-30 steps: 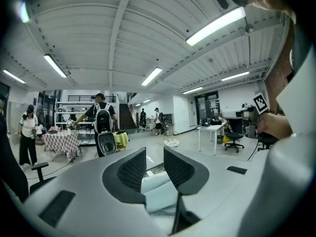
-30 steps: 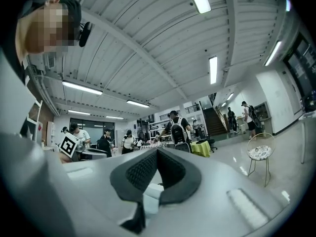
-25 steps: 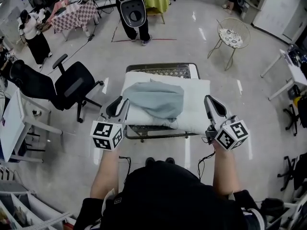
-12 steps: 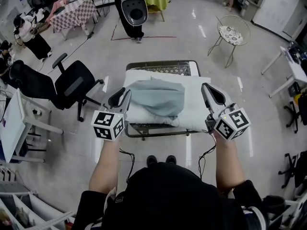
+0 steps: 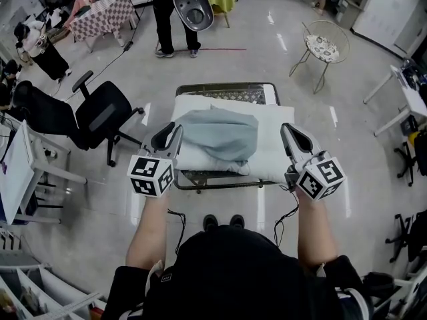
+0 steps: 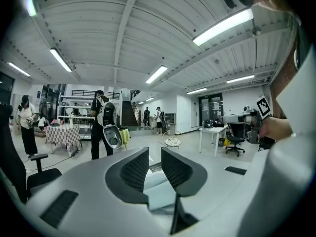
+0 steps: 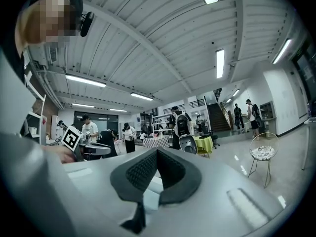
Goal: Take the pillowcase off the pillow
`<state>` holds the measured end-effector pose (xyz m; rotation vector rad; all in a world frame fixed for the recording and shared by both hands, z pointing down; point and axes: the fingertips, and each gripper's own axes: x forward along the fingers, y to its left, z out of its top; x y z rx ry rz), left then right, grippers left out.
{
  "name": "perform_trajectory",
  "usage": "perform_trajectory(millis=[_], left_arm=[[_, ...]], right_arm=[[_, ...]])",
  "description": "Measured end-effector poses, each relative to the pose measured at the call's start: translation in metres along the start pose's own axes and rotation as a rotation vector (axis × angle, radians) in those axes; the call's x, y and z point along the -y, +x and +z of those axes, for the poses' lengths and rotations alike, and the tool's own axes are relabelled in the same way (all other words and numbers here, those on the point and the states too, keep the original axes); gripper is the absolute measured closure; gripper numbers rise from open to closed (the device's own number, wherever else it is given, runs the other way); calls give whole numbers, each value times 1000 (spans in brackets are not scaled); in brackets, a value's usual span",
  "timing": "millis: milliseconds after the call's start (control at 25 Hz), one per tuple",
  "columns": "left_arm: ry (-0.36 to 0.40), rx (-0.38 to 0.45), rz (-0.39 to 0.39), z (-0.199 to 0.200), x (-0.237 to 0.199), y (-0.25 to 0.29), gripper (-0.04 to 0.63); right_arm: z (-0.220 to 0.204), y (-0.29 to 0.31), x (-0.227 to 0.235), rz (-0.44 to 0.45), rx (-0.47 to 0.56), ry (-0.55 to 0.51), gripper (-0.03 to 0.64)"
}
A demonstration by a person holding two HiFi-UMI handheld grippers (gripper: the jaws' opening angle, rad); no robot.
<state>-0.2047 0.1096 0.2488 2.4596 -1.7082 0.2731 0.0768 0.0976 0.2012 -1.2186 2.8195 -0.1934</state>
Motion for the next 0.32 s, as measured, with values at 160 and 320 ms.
perform_trajectory(millis=[160,320], left_arm=[[4,-6,11,-4,-1,1,517],[3,-17,11,-10,0,5,517]], right_arm=[[0,-1,1,1,2,-10,609],[-3,-1,3,4,1,-11,609]])
